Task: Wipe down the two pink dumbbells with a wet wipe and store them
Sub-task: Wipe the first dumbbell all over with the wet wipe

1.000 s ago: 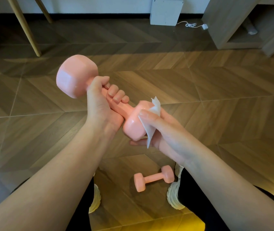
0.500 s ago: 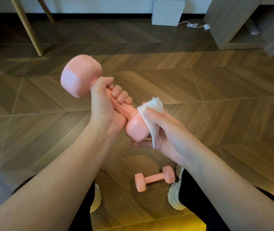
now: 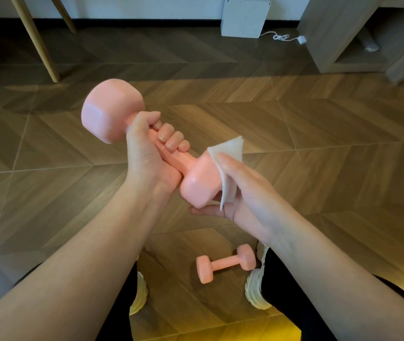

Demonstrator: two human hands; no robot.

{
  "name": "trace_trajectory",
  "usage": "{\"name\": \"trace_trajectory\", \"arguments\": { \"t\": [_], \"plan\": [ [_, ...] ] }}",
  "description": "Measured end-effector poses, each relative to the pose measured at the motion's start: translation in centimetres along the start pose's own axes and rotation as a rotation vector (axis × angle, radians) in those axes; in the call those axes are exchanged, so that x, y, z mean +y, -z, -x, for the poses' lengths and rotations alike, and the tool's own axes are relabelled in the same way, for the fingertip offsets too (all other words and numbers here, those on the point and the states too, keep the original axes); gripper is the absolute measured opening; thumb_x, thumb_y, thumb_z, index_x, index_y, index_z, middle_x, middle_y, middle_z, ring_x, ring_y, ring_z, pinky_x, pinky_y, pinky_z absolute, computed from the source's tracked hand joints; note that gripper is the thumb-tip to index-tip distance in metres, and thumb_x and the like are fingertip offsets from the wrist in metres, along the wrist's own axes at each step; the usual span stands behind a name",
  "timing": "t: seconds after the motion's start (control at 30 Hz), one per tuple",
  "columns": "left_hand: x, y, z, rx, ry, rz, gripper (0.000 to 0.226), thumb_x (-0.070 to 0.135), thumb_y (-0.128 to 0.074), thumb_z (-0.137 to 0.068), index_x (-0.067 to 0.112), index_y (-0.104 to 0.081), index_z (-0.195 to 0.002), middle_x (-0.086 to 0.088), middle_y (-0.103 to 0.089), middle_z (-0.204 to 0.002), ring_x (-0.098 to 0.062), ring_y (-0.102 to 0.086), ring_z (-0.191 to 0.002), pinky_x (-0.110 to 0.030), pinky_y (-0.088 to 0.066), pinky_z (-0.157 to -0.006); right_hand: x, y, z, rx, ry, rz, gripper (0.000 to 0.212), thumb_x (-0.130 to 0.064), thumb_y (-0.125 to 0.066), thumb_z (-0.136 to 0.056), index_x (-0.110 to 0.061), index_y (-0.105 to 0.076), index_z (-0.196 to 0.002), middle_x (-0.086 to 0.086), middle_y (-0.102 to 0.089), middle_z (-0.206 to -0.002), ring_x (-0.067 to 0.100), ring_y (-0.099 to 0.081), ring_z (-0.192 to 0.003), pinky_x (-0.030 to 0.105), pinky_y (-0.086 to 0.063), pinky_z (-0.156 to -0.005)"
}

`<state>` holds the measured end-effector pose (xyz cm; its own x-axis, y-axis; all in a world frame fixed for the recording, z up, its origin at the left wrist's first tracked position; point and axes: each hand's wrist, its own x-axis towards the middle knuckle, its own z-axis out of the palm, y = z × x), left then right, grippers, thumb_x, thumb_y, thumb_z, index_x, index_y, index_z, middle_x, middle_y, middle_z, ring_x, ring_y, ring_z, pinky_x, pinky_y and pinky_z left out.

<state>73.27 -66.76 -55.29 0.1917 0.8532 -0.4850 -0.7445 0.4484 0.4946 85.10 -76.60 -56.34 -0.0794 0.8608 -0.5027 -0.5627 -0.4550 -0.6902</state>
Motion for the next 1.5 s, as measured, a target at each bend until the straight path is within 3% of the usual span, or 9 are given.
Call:
{"name": "trace_trajectory", "arguments": {
  "t": [0.17,0.37,0.53,0.7,0.8,0.97,1.07,1.23,1.5],
  "plan": [
    [0.0,0.2,-0.1,0.004,-0.010,-0.015,0.034,0.016,-0.047,-0.091,0.021,-0.034,-0.061,0.008,-0.023,-0.050,-0.010,-0.023,-0.041,-0.023,-0.028,-0.043,0.4,-0.1,0.0,-0.005,0.019,0.197,0.068,-0.023,-0.080,-0.071,-0.022,-0.051,-0.133,0.010,-0.062,-0.126,0.028,-0.067,-0.109,0.050,-0.057,-0.087],
    [-0.3,0.2,-0.2,-0.018,-0.026,-0.029,0.036,0.015,-0.045,-0.091,0.021,-0.032,-0.058,0.006,-0.024,-0.049,-0.012,-0.023,-0.040,-0.023,-0.030,-0.042,0.3,-0.4,0.1,0.028,-0.081,0.134,0.059,-0.045,-0.074,-0.080,-0.021,-0.053,-0.130,0.018,-0.064,-0.124,0.034,-0.069,-0.105,0.049,-0.059,-0.081],
    [0.0,0.3,-0.5,-0.009,-0.054,-0.024,0.033,0.015,-0.046,-0.091,0.020,-0.034,-0.061,0.007,-0.024,-0.049,-0.011,-0.024,-0.041,-0.024,-0.031,-0.043,0.3,0.2,0.3,-0.076,-0.072,0.014,0.055,-0.024,-0.072,-0.082,-0.011,-0.052,-0.131,0.021,-0.062,-0.127,0.038,-0.066,-0.110,0.045,-0.058,-0.087],
    [-0.3,0.3,-0.4,-0.010,-0.034,-0.008,0.034,0.016,-0.046,-0.091,0.020,-0.033,-0.060,0.007,-0.025,-0.050,-0.011,-0.025,-0.041,-0.024,-0.032,-0.043,0.8,-0.5,-0.2,0.091,-0.021,0.167,0.062,-0.044,-0.075,-0.073,-0.021,-0.055,-0.127,0.015,-0.068,-0.117,0.032,-0.071,-0.098,0.036,-0.059,-0.067],
    [-0.6,0.1,-0.5,-0.003,-0.023,-0.010,0.035,0.015,-0.047,-0.091,0.020,-0.035,-0.059,0.006,-0.028,-0.050,-0.012,-0.028,-0.042,-0.024,-0.034,-0.045,0.7,-0.5,-0.4,0.110,-0.021,0.132,0.056,-0.053,-0.067,-0.082,-0.019,-0.057,-0.125,0.018,-0.069,-0.112,0.030,-0.071,-0.088,0.036,-0.059,-0.064],
    [-0.5,0.3,-0.7,0.062,0.007,0.003,0.029,0.016,-0.055,-0.089,0.018,-0.041,-0.064,0.005,-0.043,-0.054,-0.012,-0.044,-0.046,-0.025,-0.044,-0.056,0.0,0.7,-0.2,0.030,0.001,0.104,0.055,-0.036,-0.071,-0.080,-0.015,-0.054,-0.128,0.018,-0.064,-0.120,0.029,-0.071,-0.097,0.038,-0.059,-0.072],
    [-0.6,0.6,-0.7,0.121,0.050,0.035,0.029,0.019,-0.057,-0.091,0.019,-0.039,-0.067,0.007,-0.036,-0.051,-0.010,-0.037,-0.042,-0.023,-0.040,-0.049,0.3,0.6,-0.2,0.074,0.019,0.170,0.062,-0.026,-0.079,-0.071,-0.021,-0.053,-0.127,0.009,-0.064,-0.123,0.022,-0.071,-0.101,0.037,-0.059,-0.074],
    [-0.3,0.4,-0.7,0.119,0.024,0.027,0.033,0.018,-0.050,-0.091,0.020,-0.033,-0.063,0.006,-0.026,-0.050,-0.012,-0.026,-0.039,-0.021,-0.033,-0.042,1.1,-0.5,-0.6,0.166,0.053,0.222,0.068,-0.039,-0.081,-0.067,-0.029,-0.053,-0.128,0.000,-0.066,-0.120,0.019,-0.069,-0.106,0.049,-0.059,-0.086],
    [0.2,0.4,-0.7,0.068,-0.018,0.030,0.033,0.017,-0.050,-0.091,0.019,-0.036,-0.061,0.006,-0.030,-0.050,-0.011,-0.030,-0.041,-0.023,-0.035,-0.045,0.1,0.1,-0.3,-0.031,-0.093,0.028,0.051,-0.036,-0.071,-0.084,-0.030,-0.050,-0.131,0.021,-0.055,-0.133,0.043,-0.064,-0.111,0.045,-0.059,-0.074]
  ]
}}
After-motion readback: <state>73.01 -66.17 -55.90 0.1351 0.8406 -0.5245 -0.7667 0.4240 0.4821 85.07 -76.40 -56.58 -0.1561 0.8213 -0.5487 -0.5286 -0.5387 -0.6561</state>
